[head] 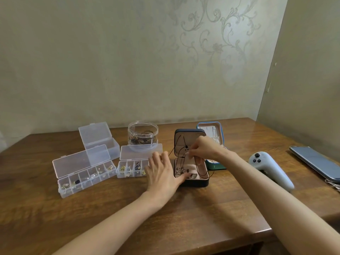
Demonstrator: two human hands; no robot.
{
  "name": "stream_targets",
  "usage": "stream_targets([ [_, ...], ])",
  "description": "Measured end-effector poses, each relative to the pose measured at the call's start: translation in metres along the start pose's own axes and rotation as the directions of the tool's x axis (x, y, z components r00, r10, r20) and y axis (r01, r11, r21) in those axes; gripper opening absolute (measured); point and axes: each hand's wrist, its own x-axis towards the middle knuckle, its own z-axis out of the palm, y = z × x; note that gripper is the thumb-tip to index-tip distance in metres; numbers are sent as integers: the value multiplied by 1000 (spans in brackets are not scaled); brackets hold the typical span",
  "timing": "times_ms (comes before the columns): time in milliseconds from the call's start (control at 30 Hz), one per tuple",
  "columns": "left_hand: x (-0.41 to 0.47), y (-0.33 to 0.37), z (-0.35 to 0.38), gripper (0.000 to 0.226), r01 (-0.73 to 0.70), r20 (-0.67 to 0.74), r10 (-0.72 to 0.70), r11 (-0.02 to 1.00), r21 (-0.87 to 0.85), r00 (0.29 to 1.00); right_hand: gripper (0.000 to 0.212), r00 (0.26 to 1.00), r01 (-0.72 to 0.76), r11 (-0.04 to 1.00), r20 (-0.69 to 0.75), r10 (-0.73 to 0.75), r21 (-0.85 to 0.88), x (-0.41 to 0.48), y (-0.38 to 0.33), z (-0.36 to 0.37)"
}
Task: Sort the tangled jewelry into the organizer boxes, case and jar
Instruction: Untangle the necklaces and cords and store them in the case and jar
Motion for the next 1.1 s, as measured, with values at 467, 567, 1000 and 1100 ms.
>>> stream_targets([
  [467, -7, -3, -17, 71, -65, 68, 62, 997, 43, 996, 21, 1000, 6, 999, -26, -7, -33, -27, 8, 0],
  [567, -3, -10, -15, 60, -39, 155, 70, 981, -191, 985, 28, 997, 58, 998, -58, -58, -11, -36, 18, 4],
  [1000, 28, 4, -18, 12, -488, -21, 519, 787, -378, 854, 8, 963, 85, 947, -269, 2, 311, -33, 31, 9],
  [1100, 28, 11, 1, 17, -498, 106, 588, 756, -426, 802, 13, 953, 104, 931, -304, 8, 351, -34, 34, 10],
])
